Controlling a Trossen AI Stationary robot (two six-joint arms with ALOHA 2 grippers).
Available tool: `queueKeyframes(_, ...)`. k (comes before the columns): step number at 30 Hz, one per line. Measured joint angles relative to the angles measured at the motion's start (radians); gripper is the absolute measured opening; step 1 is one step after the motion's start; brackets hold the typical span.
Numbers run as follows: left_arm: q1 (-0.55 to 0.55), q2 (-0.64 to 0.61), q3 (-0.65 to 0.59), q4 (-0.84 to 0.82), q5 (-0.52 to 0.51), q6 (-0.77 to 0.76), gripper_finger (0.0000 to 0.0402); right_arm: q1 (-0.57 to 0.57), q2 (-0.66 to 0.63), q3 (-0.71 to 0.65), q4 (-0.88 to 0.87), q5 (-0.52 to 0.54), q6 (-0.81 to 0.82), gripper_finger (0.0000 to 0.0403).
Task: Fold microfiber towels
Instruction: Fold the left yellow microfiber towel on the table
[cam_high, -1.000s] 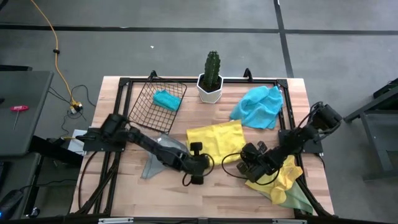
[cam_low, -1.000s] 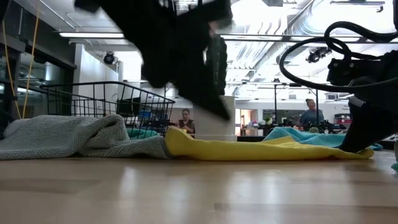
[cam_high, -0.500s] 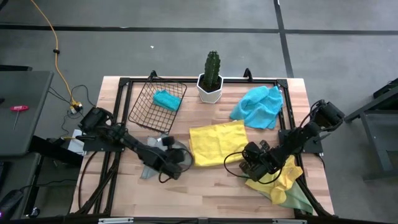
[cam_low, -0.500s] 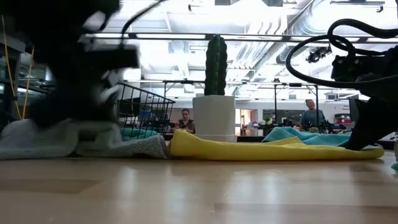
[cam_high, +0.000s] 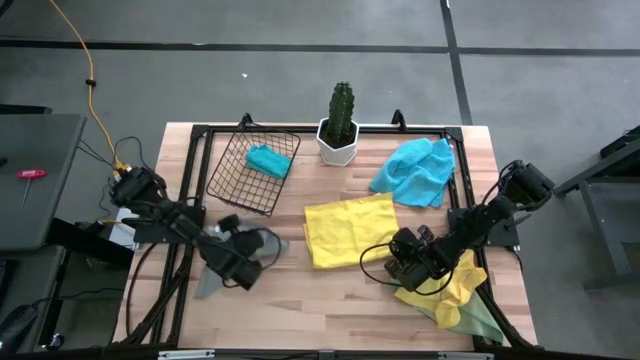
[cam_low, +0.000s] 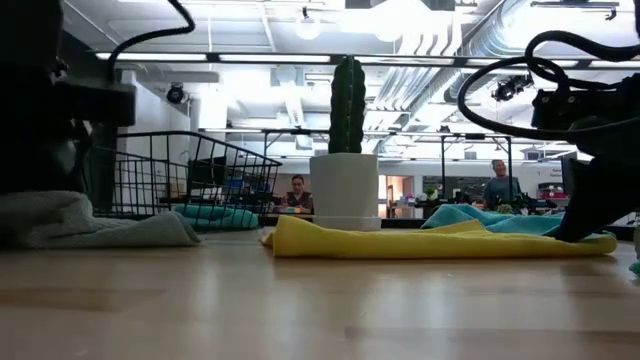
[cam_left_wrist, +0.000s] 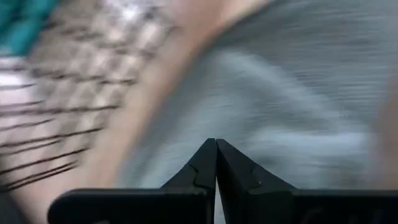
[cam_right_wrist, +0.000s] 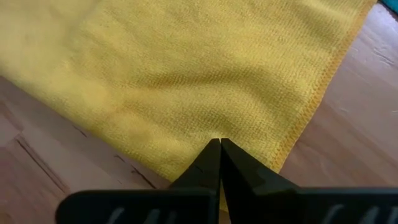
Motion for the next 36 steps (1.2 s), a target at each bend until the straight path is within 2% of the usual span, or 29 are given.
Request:
queueKeyframes(4,0.002,-0.053,0.003,-0.110,-0.044,-0.089,0.0000,-0.021,0.000,0.000,0.017,-0.016,-0.018,0.0000)
queueKeyframes(11,-0.001,-0.178,0.063,-0.109,-0.178,-0.038,0.0000,-0.042,0.000,0.001,0.020,-0.024,-0.070,0.0000)
queueKeyframes(14,-0.011,-0.225,0.082,-0.065,-0.267,0.015,0.0000,-0.047,0.000,0.001,0.017,-0.027,-0.079,0.0000)
queueKeyframes(18,-0.014,-0.254,0.067,0.140,-0.355,0.181,0.0000,-0.050,-0.002,0.001,0.021,-0.029,-0.079,0.0000)
queueKeyframes(22,0.027,-0.232,0.025,0.496,-0.314,0.427,0.0000,-0.071,-0.002,0.002,0.029,-0.039,-0.082,0.0000)
queueKeyframes(27,0.117,-0.104,-0.011,0.945,-0.175,0.644,0.0000,-0.113,-0.002,0.002,0.088,-0.068,-0.139,0.0000)
queueKeyframes(31,0.181,0.043,0.009,1.135,-0.103,0.721,0.0000,-0.139,-0.002,0.002,0.159,-0.080,-0.194,0.0000)
queueKeyframes(36,0.228,0.190,0.051,1.144,-0.041,0.722,0.0000,-0.158,0.017,0.002,0.263,-0.141,-0.250,0.0000)
